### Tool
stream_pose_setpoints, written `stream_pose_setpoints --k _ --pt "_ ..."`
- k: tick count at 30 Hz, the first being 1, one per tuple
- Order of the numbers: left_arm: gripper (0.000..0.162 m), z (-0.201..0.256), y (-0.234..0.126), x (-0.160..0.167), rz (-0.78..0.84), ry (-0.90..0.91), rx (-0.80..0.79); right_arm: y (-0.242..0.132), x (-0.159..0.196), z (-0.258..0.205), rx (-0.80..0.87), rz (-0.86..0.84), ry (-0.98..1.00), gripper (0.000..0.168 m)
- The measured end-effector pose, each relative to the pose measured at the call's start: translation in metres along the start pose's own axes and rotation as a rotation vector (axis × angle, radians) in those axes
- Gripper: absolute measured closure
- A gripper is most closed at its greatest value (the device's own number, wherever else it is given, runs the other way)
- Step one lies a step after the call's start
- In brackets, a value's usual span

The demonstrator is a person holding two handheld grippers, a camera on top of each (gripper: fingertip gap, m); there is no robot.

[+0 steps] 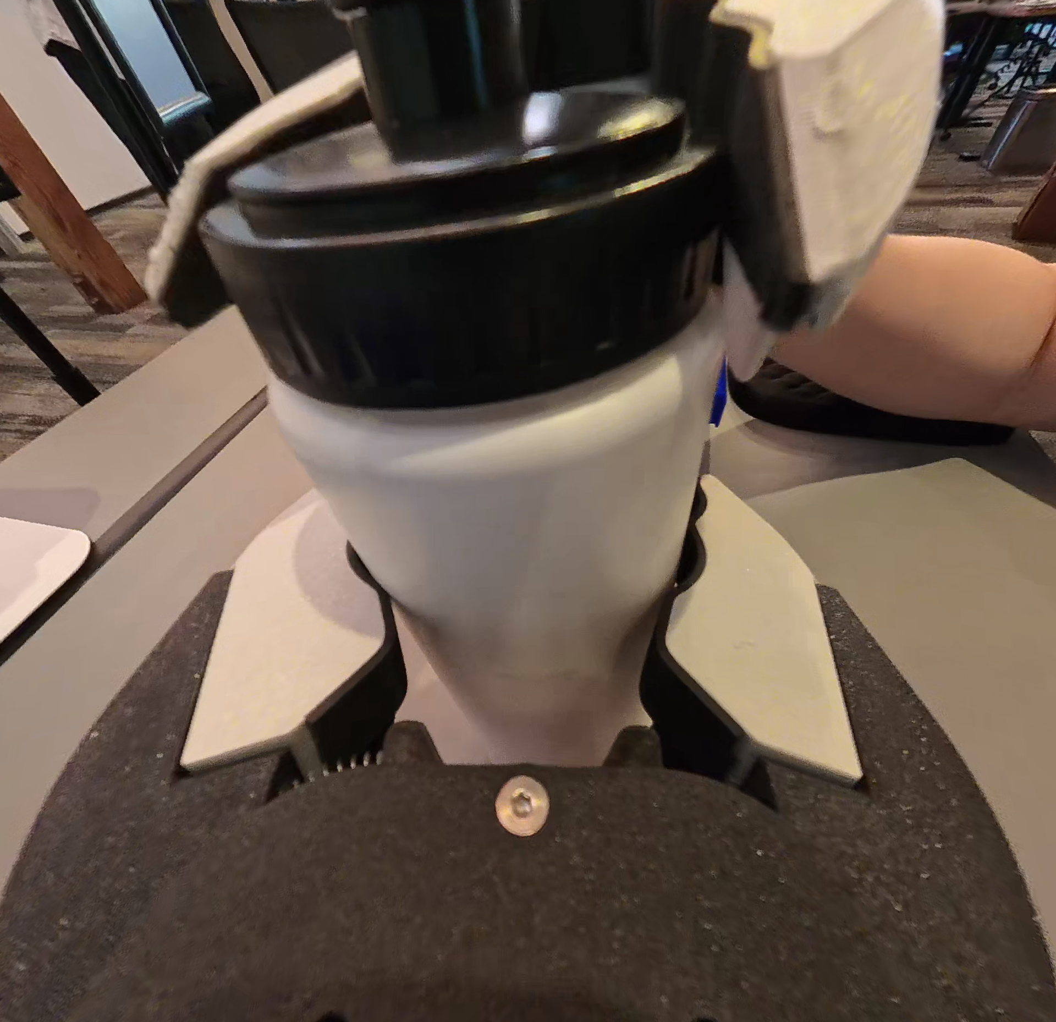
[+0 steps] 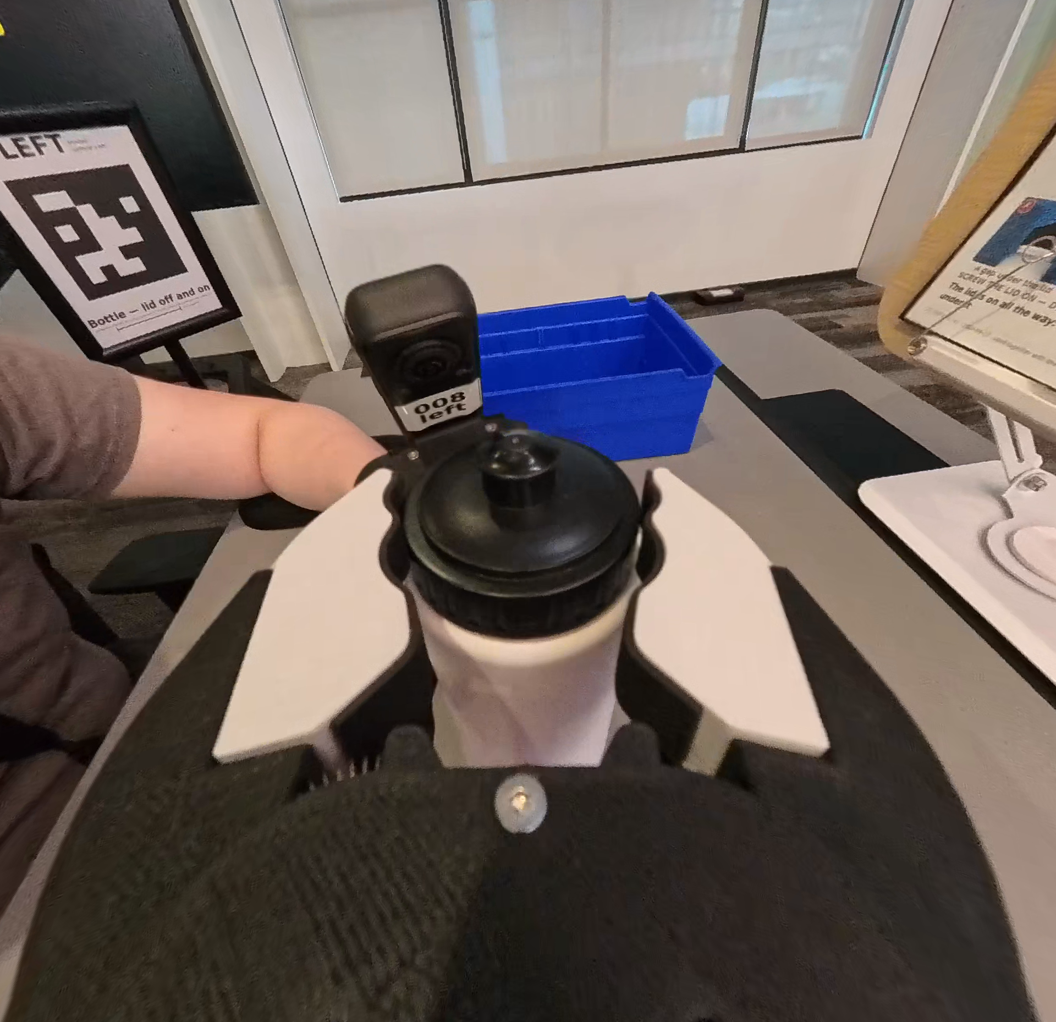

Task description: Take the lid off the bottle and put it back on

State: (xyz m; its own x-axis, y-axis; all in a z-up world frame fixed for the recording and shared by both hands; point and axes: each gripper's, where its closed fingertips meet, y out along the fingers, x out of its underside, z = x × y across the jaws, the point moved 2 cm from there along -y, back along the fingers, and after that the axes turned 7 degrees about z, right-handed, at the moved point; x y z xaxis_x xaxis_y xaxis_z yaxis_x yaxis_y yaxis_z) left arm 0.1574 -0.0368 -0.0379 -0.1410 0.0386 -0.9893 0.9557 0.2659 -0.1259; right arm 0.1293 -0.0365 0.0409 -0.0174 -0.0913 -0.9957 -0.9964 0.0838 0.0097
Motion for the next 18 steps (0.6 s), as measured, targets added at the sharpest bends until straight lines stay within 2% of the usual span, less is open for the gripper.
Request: stream_pose_setpoints --k 5,14,18 --pt "0.059 0.003 0.000 0.002 0.027 0.003 0.018 -0.007 -0.004 -0.001 0.010 -0.042 -0.016 0.080" --pt "0.060 0.006 0.000 0.004 0.046 -0.032 0.043 -0.013 0.005 -0.008 -0.062 -0.121 -0.048 0.081" --pt "0.061 0.006 0.000 0.004 0.041 -0.034 0.048 -0.009 0.006 -0.007 -0.049 -0.100 -0.082 0.093"
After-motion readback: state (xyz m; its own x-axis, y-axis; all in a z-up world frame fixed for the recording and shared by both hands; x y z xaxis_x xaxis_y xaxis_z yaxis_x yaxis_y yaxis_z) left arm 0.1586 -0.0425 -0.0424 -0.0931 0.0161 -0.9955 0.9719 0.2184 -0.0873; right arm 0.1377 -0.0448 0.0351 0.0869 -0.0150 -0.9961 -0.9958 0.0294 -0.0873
